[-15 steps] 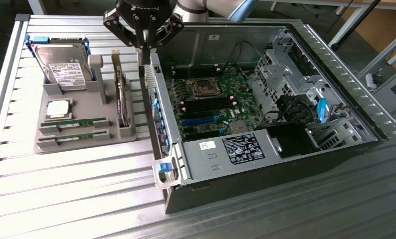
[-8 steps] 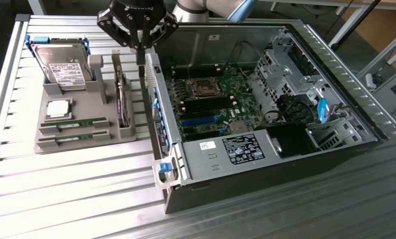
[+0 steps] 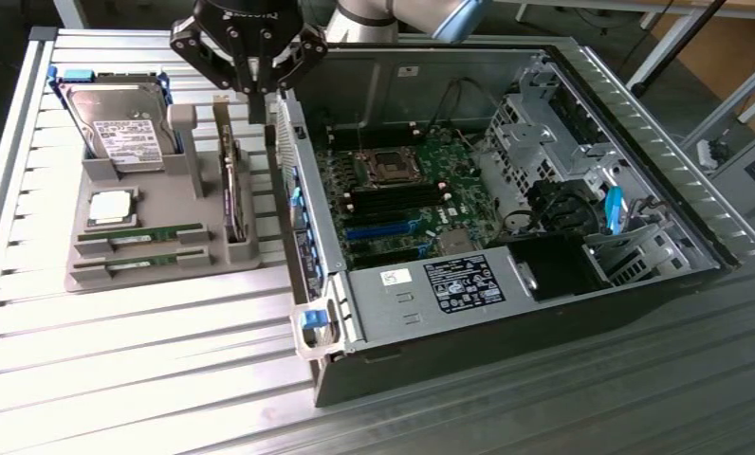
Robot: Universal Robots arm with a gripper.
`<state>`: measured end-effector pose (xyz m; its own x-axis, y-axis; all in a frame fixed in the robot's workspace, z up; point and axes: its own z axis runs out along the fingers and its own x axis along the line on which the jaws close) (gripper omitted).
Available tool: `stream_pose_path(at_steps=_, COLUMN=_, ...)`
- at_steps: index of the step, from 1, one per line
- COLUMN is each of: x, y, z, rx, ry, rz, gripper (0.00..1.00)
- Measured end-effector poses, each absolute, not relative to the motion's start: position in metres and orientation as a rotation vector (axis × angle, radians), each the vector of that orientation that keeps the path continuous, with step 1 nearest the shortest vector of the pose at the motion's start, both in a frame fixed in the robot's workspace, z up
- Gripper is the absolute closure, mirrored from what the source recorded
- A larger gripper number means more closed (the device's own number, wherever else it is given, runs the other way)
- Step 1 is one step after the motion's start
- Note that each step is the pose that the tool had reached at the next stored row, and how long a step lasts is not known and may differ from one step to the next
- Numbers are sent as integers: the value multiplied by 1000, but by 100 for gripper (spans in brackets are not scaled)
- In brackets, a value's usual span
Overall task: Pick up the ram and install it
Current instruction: 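Reach for the ram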
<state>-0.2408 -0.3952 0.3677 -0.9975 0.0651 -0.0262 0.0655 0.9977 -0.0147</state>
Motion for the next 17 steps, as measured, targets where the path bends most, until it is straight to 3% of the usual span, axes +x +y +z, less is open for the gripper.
stream_pose_path(at_steps=17, x=-263, y=-395, z=368, rx=102, ry=3114, rz=-24, gripper=90)
